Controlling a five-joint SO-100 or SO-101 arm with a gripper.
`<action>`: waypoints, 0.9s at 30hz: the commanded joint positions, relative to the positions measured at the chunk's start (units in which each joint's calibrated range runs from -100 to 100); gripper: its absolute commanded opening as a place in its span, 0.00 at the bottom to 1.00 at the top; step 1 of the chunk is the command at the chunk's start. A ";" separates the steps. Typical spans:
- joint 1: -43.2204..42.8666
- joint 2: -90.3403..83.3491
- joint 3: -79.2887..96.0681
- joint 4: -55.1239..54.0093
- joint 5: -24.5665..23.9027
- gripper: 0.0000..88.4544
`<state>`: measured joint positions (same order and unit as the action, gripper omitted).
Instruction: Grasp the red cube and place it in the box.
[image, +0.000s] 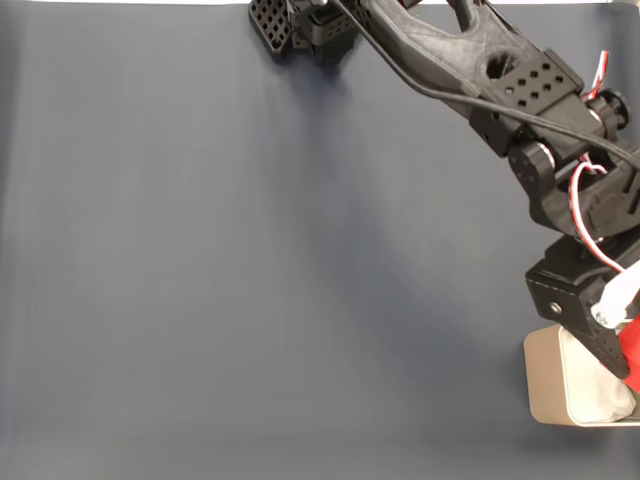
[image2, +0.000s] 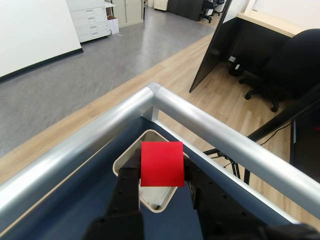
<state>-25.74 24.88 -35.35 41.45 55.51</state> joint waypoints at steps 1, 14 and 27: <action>-0.89 0.60 -5.16 0.11 -0.49 0.07; -1.32 3.80 -7.44 0.11 -1.71 0.08; -1.32 4.67 -7.44 -0.05 -2.34 0.08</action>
<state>-26.71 29.92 -39.15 41.45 53.50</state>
